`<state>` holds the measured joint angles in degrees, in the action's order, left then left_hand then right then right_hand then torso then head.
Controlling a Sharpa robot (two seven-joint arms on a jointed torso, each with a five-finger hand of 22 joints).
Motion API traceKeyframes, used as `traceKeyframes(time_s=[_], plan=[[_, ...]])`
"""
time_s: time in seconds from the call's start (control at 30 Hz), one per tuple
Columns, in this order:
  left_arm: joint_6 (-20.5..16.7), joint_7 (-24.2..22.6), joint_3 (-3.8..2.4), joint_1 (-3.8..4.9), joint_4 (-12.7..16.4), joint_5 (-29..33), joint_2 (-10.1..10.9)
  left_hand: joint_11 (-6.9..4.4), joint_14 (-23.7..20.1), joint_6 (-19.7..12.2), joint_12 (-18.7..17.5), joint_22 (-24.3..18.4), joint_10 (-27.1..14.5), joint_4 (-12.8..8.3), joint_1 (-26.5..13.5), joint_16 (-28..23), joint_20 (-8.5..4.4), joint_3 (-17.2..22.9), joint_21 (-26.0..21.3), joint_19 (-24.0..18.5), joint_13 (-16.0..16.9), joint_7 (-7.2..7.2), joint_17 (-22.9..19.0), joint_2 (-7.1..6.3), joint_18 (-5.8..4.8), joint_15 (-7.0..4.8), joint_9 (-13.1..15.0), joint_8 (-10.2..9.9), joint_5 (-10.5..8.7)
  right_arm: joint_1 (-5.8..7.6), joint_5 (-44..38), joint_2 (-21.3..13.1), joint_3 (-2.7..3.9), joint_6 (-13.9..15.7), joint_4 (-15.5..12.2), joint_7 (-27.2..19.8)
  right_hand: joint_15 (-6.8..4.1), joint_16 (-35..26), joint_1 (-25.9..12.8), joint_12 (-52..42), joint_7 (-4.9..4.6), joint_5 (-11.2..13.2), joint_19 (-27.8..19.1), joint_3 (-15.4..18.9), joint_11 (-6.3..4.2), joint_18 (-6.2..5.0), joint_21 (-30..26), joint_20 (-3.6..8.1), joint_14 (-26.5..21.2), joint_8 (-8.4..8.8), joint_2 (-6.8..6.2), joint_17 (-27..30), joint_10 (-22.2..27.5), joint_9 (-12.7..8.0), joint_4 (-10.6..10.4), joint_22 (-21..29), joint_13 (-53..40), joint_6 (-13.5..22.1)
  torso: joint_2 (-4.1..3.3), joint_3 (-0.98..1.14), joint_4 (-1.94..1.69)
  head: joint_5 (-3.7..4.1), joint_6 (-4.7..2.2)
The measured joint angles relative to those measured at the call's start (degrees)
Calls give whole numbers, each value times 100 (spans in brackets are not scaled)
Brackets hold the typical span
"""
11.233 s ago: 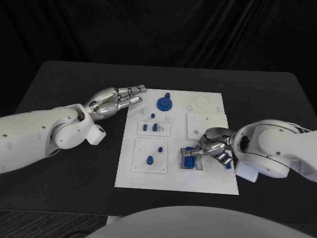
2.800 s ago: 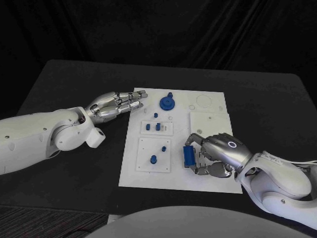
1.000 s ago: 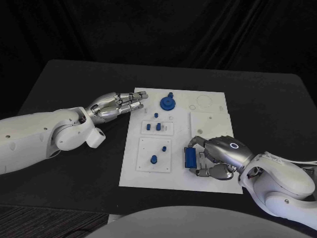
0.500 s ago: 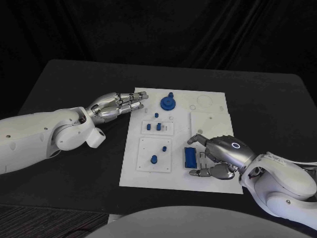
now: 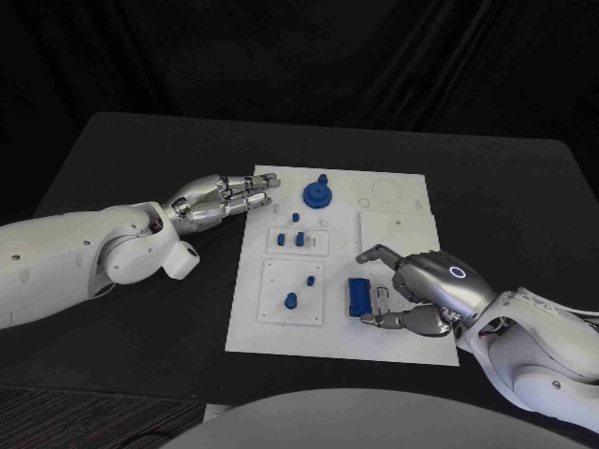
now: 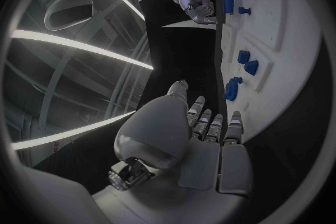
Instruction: Assemble the parts on the task board
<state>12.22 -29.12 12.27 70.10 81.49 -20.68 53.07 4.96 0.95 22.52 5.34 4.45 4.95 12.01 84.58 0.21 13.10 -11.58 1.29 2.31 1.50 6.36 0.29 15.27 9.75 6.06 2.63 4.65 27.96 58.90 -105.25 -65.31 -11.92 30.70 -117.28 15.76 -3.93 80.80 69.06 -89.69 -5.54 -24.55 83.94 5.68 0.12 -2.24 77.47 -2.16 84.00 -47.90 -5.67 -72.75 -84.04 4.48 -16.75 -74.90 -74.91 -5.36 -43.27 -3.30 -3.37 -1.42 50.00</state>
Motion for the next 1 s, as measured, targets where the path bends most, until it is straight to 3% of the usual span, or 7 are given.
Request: traceKeyframes(time_s=[0.13, 0.23, 0.5, 0.7, 0.9, 1.0], plan=[[1, 4, 0, 0, 0, 0, -1, 0, 0, 0, 18, 0, 0, 0, 0, 0, 0, 0, 0, 0, 0, 0, 0, 0, 0, 0, 0, 0, 0, 2, 5, 9, 0, 24, 31, -34, 0, 0, 131, 0, -18, -310, 0, -40, 0, 0, 1, 0, 0, -45, 172, 6, 0, -23, 8, -3, 0, -79, 1, -2, -3, 1, 0], [2, 7, 0, 0, 0, 0, -1, 0, 0, 0, 18, 0, 0, 0, 0, 0, 0, 0, 0, 0, 0, 0, 0, 0, 0, 0, 0, 0, 0, 3, 10, 35, 0, 23, 73, -47, 0, 0, 193, 0, -39, -485, 0, -56, 0, 0, 1, 0, 0, -47, 211, 15, 0, -37, 25, -5, 0, -99, 1, -3, -4, 3, 0], [4, 12, 0, 0, 1, 0, -2, 0, 0, 0, 17, -1, 0, 0, 0, 0, 0, 0, 0, 0, -1, 0, 0, 0, 0, 0, -1, 0, 0, 3, 16, 112, 0, -10, 161, -60, 0, 0, 520, 0, -39, -531, 0, -54, 0, 0, 0, 0, 0, -47, 119, 25, 0, -50, 57, -4, 0, -100, -2, -2, -2, -8, 0], [5, 14, 0, 0, 2, 0, -3, -1, 0, 0, 17, -1, -1, 0, 0, 0, 0, 0, 0, 0, -1, 0, 0, 0, 0, 0, -1, 0, 0, 4, 20, 158, 0, -84, 201, -57, 0, 0, 695, 0, -18, -85, 0, -15, 0, 0, -15, 0, 0, -47, 40, 36, 0, -50, 28, -4, 0, -120, -3, -1, -1, -18, 0], [6, 15, 0, -1, 2, 0, -5, 8, 0, 13, 17, 1, 8, 0, 0, 0, 7, 0, 0, 7, -1, 13, 0, 0, 0, 0, 0, 0, 0, 8, 24, 182, 6, -121, 219, -50, 0, 0, 776, 0, -32, 630, 0, 41, 0, 0, -26, 0, 0, -52, -45, 44, 0, -50, -8, -3, 0, -194, -3, 2, 0, -19, 0], [6, 15, 0, -1, 2, 0, -5, 17, 0, 20, 17, 5, 17, 0, 0, 0, 22, 0, 0, 22, -1, 21, 0, 0, 0, 0, 4, 0, 0, 9, 24, 166, 5, -88, 218, -57, 0, 0, 673, 0, -39, 933, 0, 50, 0, 0, -22, 0, 0, -150, -145, 10, 0, -45, -16, -3, 0, -393, -3, 1, 1, -22, 0]])
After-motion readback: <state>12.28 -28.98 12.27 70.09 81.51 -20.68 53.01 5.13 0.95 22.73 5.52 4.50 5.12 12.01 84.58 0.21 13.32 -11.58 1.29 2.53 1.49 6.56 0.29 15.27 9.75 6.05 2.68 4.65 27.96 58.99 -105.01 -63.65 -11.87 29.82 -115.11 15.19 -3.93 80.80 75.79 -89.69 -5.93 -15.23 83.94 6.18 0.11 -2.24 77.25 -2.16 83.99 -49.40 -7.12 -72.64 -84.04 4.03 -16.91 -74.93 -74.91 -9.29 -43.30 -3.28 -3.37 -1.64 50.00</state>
